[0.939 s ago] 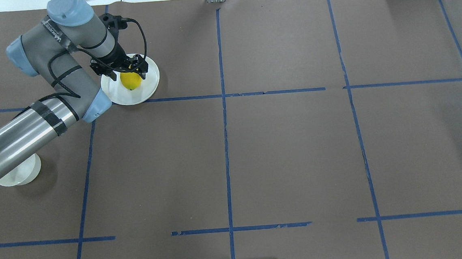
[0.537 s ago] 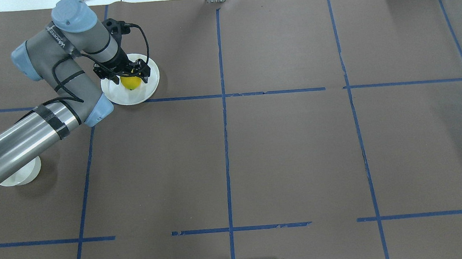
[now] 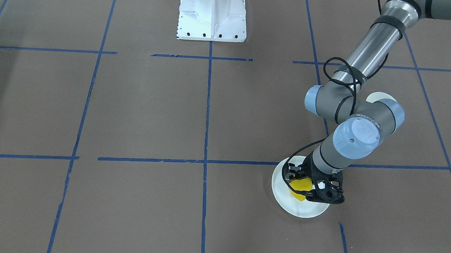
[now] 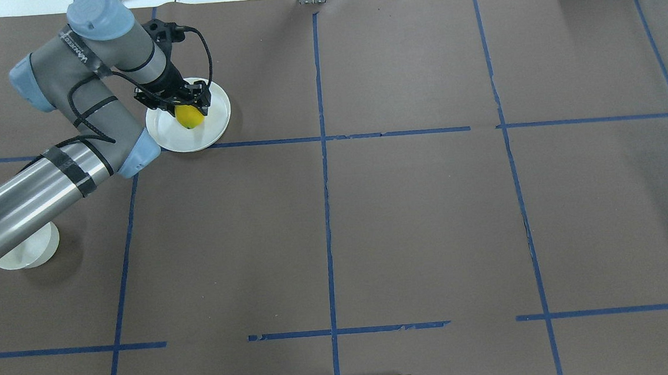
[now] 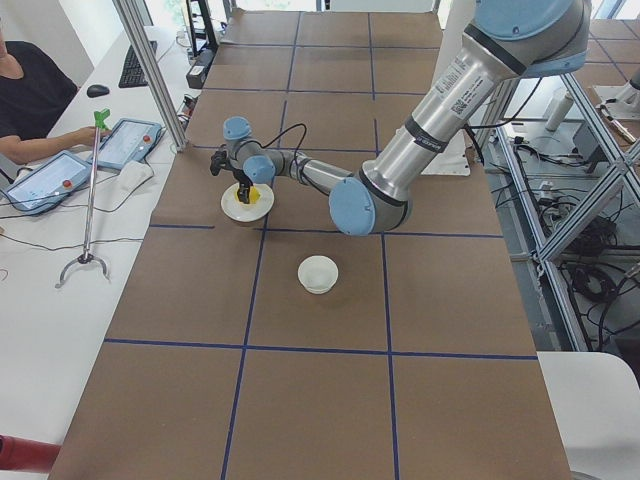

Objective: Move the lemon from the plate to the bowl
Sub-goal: 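Lift the lemon with the left gripper and carry it toward the white bowl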

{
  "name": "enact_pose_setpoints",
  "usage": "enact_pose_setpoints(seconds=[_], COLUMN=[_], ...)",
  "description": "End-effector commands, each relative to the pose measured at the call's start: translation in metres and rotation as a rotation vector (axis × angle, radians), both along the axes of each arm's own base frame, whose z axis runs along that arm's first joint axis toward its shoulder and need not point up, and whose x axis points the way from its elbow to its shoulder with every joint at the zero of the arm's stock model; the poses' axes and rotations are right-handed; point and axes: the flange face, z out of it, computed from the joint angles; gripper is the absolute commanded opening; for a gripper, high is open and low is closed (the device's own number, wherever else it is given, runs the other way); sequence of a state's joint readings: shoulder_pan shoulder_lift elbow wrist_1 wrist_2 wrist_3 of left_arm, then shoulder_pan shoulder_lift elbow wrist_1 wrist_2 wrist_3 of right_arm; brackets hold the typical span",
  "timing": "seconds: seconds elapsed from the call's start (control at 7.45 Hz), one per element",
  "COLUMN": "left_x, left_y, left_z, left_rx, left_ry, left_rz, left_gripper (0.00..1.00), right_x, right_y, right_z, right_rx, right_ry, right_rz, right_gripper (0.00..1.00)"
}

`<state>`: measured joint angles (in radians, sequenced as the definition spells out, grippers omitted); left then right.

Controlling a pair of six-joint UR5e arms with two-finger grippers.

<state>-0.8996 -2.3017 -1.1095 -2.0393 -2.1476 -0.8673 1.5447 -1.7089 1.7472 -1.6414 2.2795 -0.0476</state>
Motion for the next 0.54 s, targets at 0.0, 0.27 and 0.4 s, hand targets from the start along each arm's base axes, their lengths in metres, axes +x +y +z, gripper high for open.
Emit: enact_pose_setpoints(seconds=[0.0, 0.27, 0.4], left_x=[-0.042, -0.089, -0.112], left_y=[0.012, 0.052, 0.080], left_z=[-0.009, -0.023, -0.021], left_rx=[0.035, 0.030, 0.024], left_ry=[0.033, 0.023, 0.013], left_rz=[-0.029, -0.043, -0.044], left_gripper=[0.00, 0.00, 0.00], right_x=[0.000, 0.000, 0.000], right_y=[0.000, 0.000, 0.000], right_z=[0.000, 0.000, 0.000], right_rx=[0.000, 0.000, 0.000], right_ry=[0.000, 0.000, 0.000], right_rz=[0.000, 0.000, 0.000], right_gripper=[1.00, 1.00, 1.00])
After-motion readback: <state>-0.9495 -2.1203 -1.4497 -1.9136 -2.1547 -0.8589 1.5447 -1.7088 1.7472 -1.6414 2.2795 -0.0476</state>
